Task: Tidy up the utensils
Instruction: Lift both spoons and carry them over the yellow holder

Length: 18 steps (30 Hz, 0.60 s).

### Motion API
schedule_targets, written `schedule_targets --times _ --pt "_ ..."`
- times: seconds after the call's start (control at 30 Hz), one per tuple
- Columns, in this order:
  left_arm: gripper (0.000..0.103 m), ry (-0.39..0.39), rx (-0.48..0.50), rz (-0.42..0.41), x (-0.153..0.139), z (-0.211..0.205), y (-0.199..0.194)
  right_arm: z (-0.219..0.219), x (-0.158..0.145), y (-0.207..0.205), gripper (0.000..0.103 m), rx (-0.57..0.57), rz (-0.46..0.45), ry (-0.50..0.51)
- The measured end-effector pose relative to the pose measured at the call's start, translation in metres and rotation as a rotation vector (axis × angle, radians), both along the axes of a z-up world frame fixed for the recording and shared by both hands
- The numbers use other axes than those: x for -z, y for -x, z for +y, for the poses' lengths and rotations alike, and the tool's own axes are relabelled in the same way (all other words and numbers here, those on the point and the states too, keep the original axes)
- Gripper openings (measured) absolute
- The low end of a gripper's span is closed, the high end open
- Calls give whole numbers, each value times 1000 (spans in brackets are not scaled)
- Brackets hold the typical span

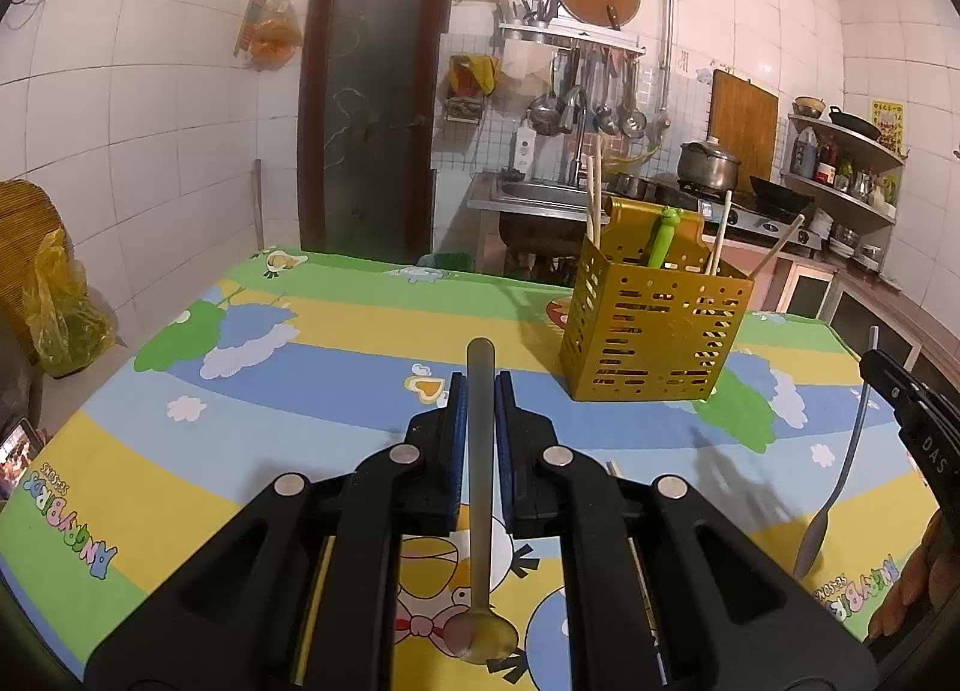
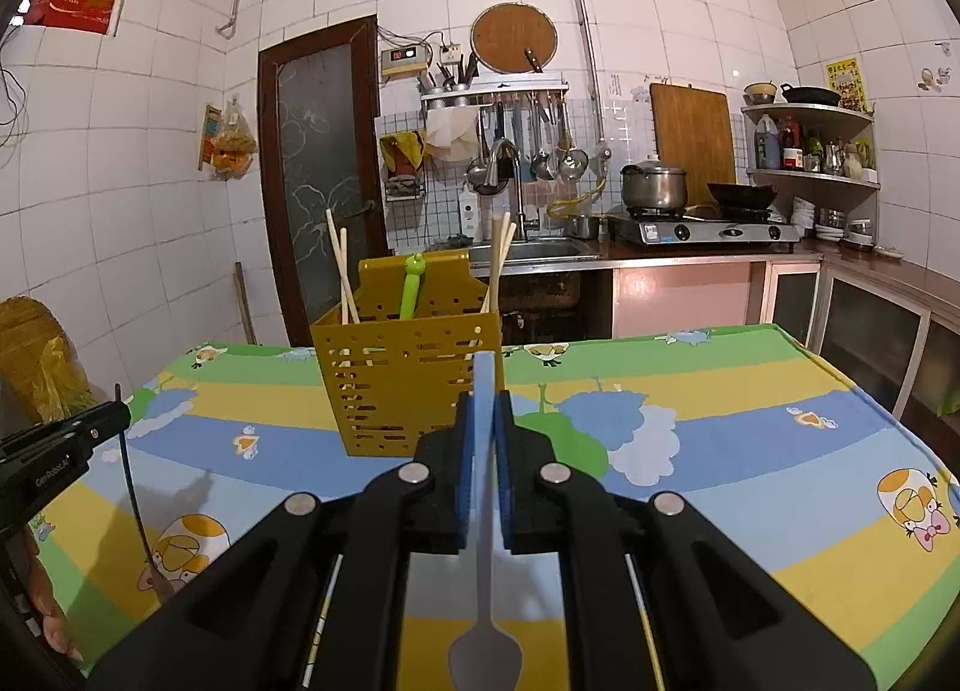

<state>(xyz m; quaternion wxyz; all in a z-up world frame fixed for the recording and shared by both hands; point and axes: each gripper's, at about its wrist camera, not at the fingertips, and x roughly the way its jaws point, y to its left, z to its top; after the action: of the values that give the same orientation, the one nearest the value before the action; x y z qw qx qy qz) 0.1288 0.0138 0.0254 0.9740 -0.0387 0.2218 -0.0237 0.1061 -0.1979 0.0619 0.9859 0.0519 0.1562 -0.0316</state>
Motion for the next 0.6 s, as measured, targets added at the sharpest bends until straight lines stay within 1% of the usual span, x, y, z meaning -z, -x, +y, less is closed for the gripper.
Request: schedule_targets --times 0.23,0.4,0.47,0.53,0.6 --pt "8 12 6 -14 -4 2 2 -1 -2 4 7 5 -20 5" --pt "8 19 26 -21 -13 -3 3 2 -6 3 7 10 -30 26" --pt "8 11 33 -27 -18 -7 2 3 -12 3 7 7 -36 27" --pt "8 -9 38 -51 -28 -12 -1 2 -23 0 7 -3 -56 22" --pt "8 -14 50 -73 -42 -19 -5 2 -35 -4 7 -7 -81 23"
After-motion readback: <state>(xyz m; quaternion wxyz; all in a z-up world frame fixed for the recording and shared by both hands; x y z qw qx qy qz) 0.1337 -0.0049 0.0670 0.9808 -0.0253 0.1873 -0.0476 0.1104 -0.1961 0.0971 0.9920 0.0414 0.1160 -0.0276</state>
